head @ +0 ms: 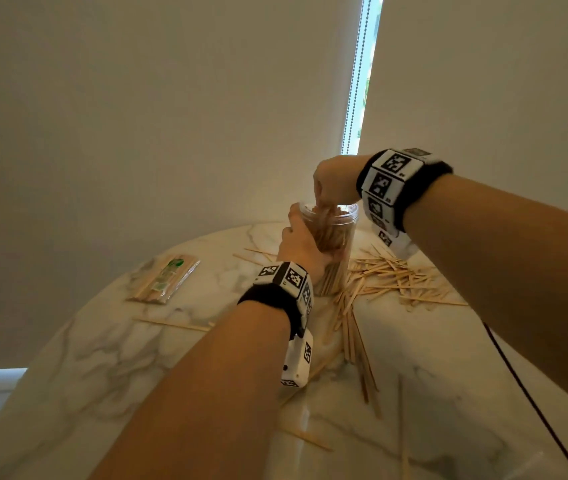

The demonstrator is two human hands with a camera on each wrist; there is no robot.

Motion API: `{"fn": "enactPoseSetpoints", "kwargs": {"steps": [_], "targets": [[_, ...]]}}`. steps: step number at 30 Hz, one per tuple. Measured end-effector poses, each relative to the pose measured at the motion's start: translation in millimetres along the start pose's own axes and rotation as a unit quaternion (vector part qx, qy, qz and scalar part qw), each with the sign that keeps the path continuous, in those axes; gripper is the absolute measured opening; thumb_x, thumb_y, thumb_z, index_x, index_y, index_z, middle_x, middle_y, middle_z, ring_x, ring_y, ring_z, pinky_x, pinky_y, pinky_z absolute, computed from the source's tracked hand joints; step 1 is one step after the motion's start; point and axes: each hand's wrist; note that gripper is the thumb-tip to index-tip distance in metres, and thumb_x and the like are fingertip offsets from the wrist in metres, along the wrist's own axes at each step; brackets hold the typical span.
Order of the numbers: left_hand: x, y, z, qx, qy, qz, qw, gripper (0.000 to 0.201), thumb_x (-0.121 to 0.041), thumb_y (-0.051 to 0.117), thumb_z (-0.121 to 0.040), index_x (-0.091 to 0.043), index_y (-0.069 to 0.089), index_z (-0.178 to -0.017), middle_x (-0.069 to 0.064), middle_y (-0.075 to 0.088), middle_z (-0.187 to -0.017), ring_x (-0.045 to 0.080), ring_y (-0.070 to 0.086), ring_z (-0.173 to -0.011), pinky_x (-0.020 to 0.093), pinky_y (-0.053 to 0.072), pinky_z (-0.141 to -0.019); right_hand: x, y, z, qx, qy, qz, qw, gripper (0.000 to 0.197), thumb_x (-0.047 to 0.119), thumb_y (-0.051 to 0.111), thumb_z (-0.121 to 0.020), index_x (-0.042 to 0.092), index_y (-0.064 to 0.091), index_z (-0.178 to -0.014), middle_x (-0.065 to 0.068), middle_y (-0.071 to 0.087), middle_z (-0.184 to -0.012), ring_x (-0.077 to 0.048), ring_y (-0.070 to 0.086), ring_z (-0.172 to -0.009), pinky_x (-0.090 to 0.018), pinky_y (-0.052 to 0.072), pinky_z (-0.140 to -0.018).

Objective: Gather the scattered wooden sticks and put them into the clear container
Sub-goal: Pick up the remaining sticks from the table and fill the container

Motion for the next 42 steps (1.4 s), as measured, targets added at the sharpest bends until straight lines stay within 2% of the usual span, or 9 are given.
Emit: {"fn": "enactPoseSetpoints", "kwargs": {"steps": [4, 7, 11, 18, 24, 27, 30, 38, 42], "targets": [[0, -1, 1, 0.008, -0.011, -0.006, 1.000, 0.118, -0.029, 0.087, -0.075, -0.028, 0.001, -0.156, 0.014, 0.044, -0.143, 0.034, 0.049, -0.130, 0.050, 0.045, -0.107, -7, 7, -10, 0.046, -0.002, -0.044, 0.998, 0.026, 0.021, 0.064, -0.092, 0.011, 0.073, -0.114, -0.006, 0.072, -0.108, -0.022, 0.066, -0.091, -0.033, 0.056, -0.086], [0, -1, 2, 0.002, -0.008, -0.009, 1.000, 0.117, -0.030, 0.086, -0.076, -0.028, 0.001, -0.157, 0.014, 0.041, -0.145, 0.035, 0.048, -0.131, 0.049, 0.044, -0.107, -20, 2, -4, 0.026, -0.018, -0.191, 0.981, 0.011, 0.017, 0.074, -0.087, 0.020, 0.074, -0.097, 0.003, 0.072, -0.091, -0.007, 0.064, -0.076, -0.013, 0.051, -0.061], [-4, -3, 5, 0.008, -0.009, -0.016, 1.000, 0.116, -0.028, 0.085, -0.077, -0.028, 0.000, -0.156, 0.015, 0.041, -0.145, 0.036, 0.047, -0.132, 0.050, 0.044, -0.107, -16, 10, 4, 0.024, -0.031, -0.135, 0.990, 0.011, 0.024, 0.067, -0.092, 0.028, 0.074, -0.099, 0.007, 0.069, -0.100, -0.012, 0.060, -0.089, -0.025, 0.047, -0.082], [-8, -7, 6, 0.011, -0.017, -0.005, 1.000, 0.123, -0.028, 0.090, -0.070, -0.028, 0.003, -0.157, 0.011, 0.053, -0.140, 0.033, 0.055, -0.126, 0.045, 0.049, -0.103, -11, 17, 76, -0.202, 0.034, -0.279, 0.938, 0.026, 0.025, 0.050, -0.097, 0.012, 0.071, -0.092, -0.001, 0.068, -0.084, -0.016, 0.062, -0.081, -0.020, 0.039, -0.057], [-9, -61, 28, 0.099, -0.043, -0.286, 0.952, 0.082, -0.034, 0.083, -0.080, -0.016, 0.043, -0.149, 0.008, 0.054, -0.144, 0.028, 0.054, -0.129, 0.036, 0.044, -0.102, 14, 69, 148, 0.079, 0.047, -0.211, 0.973, 0.030, 0.037, 0.044, -0.104, 0.018, 0.066, -0.099, -0.002, 0.066, -0.083, -0.011, 0.054, -0.059, -0.024, 0.050, -0.055], [14, -103, 52, 0.167, -0.053, -0.459, 0.871, 0.036, -0.020, 0.063, -0.095, -0.017, 0.064, -0.131, 0.005, 0.062, -0.134, 0.026, 0.059, -0.122, 0.030, 0.043, -0.101, 32, 94, 152, 0.103, 0.057, -0.145, 0.982, 0.062, 0.061, 0.049, -0.096, 0.018, 0.052, -0.139, -0.006, 0.062, -0.126, -0.015, 0.062, -0.091, -0.021, 0.044, -0.069], [48, -125, 70, 0.206, -0.067, -0.541, 0.813, 0.029, -0.018, 0.060, -0.092, -0.017, 0.072, -0.118, 0.004, 0.069, -0.123, 0.026, 0.064, -0.113, 0.033, 0.049, -0.100, 43, 112, 145, 0.151, 0.074, -0.050, 0.985, 0.088, 0.079, 0.052, -0.082, 0.010, 0.053, -0.137, -0.010, 0.058, -0.130, -0.026, 0.059, -0.114, -0.031, 0.050, -0.093], [51, -118, 101, 0.188, -0.018, -0.555, 0.810, 0.023, -0.020, 0.058, -0.093, -0.014, 0.068, -0.113, 0.009, 0.066, -0.116, 0.028, 0.064, -0.104, 0.036, 0.054, -0.091, 42, 106, 137, 0.214, 0.029, -0.085, 0.973, 0.045, 0.034, 0.068, -0.094, 0.004, 0.065, -0.127, -0.010, 0.067, -0.120, -0.024, 0.062, -0.104, -0.031, 0.050, -0.092], [34, -96, 115, 0.211, -0.007, -0.534, 0.819, 0.032, -0.032, 0.067, -0.090, -0.011, 0.069, -0.115, 0.007, 0.067, -0.108, 0.026, 0.066, -0.100, 0.034, 0.056, -0.087, 41, 115, 136, 0.198, 0.048, -0.048, 0.978, 0.022, 0.023, 0.063, -0.095, 0.005, 0.068, -0.108, -0.003, 0.056, -0.082, -0.019, 0.053, -0.077, -0.030, 0.049, -0.084]]}}
Point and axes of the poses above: each hand's wrist, its own z-axis away from the middle knuckle, its own y-axis out of the palm, x = y × z
